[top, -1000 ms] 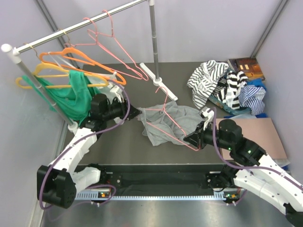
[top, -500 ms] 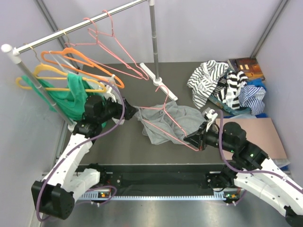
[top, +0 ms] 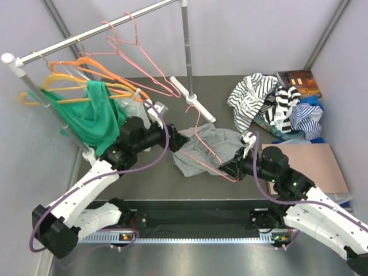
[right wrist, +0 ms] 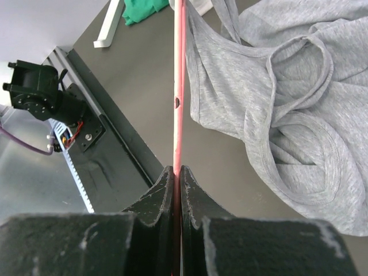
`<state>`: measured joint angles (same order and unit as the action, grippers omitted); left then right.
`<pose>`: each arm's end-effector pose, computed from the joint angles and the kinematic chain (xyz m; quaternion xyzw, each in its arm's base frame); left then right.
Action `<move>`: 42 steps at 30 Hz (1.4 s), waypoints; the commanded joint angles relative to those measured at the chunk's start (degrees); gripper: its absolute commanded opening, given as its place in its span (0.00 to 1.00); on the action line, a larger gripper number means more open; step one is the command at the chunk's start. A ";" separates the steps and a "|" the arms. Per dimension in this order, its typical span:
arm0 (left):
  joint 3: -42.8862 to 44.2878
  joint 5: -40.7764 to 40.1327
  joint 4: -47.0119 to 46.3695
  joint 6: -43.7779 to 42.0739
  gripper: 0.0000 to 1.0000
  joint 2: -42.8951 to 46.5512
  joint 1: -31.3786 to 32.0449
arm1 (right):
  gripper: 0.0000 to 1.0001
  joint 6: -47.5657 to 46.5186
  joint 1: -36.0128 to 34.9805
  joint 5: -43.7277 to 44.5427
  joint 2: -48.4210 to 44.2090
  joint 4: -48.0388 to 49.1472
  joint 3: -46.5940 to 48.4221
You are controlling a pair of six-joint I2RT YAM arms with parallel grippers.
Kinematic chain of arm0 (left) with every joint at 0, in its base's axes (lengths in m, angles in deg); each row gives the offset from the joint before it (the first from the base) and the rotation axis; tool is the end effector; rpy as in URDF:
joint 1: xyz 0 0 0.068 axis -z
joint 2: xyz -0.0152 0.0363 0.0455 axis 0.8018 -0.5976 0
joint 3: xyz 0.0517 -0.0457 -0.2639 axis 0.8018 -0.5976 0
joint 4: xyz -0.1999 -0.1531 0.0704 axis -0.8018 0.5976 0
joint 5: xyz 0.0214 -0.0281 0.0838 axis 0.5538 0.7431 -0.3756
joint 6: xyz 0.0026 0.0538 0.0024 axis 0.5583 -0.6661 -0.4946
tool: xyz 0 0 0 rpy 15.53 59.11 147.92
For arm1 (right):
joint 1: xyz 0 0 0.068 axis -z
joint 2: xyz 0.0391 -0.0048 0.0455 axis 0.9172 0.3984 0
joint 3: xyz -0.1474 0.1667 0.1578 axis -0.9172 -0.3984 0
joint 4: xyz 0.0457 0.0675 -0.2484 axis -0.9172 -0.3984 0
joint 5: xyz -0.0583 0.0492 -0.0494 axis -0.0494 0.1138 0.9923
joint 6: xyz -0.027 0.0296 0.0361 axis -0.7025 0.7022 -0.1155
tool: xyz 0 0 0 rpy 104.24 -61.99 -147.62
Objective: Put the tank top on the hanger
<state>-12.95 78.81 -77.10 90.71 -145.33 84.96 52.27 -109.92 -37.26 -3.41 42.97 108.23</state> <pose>0.1891 -0.1317 0.3335 0.2095 0.7504 -0.3829 0.4965 0.1016 0.1096 0.2755 -0.2259 0.7744 0.4091 0.4265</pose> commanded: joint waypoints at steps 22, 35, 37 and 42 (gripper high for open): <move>-0.26 -15.96 -18.35 0.81 0.76 -9.51 10.79 | 0.00 2.83 -1.95 -0.64 -0.43 9.39 -2.37; -0.52 -20.53 -15.72 -2.44 0.00 -11.10 13.78 | 0.06 3.89 -2.48 0.76 0.80 10.54 -3.78; -0.79 -23.08 -14.32 -3.67 0.00 -10.40 14.04 | 0.27 3.80 -2.48 1.02 1.24 10.10 -3.34; -2.10 -24.05 -11.42 -5.87 0.00 -7.33 14.57 | 0.73 4.15 -2.39 6.98 0.63 4.49 -0.45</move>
<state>-13.65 57.71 -89.93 87.78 -156.36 99.08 56.21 -111.54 -35.36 -2.27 49.36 104.03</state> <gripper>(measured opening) 0.104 0.581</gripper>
